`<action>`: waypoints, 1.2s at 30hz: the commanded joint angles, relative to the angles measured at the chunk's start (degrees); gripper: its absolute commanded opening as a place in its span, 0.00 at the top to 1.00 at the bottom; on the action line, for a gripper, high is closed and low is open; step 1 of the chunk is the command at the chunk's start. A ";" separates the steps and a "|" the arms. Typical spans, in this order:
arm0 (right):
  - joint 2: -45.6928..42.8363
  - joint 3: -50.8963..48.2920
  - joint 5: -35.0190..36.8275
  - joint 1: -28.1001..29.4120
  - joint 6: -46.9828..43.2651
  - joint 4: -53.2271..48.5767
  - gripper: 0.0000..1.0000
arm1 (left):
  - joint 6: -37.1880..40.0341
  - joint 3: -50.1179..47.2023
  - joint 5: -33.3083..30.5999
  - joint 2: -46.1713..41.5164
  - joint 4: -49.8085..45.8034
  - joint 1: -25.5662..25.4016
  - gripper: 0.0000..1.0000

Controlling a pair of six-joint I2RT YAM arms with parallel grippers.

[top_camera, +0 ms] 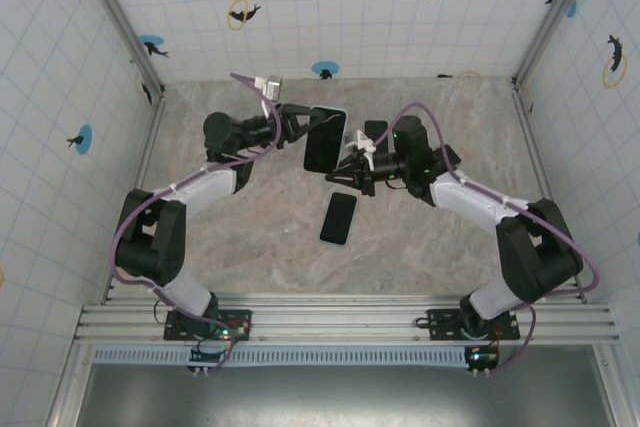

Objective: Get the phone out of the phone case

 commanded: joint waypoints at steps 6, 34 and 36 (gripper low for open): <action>-5.34 1.85 12.66 2.57 -11.45 -4.17 0.89 | -1.42 -1.52 -1.16 -2.90 -1.22 -0.92 1.00; -10.28 -5.18 22.58 2.74 5.08 16.32 0.90 | 1.80 -4.40 -2.09 -6.13 -5.80 -2.64 1.00; -10.17 -5.47 19.08 2.51 8.11 18.57 0.86 | 1.80 -4.40 -2.43 -5.94 -5.68 -4.48 1.00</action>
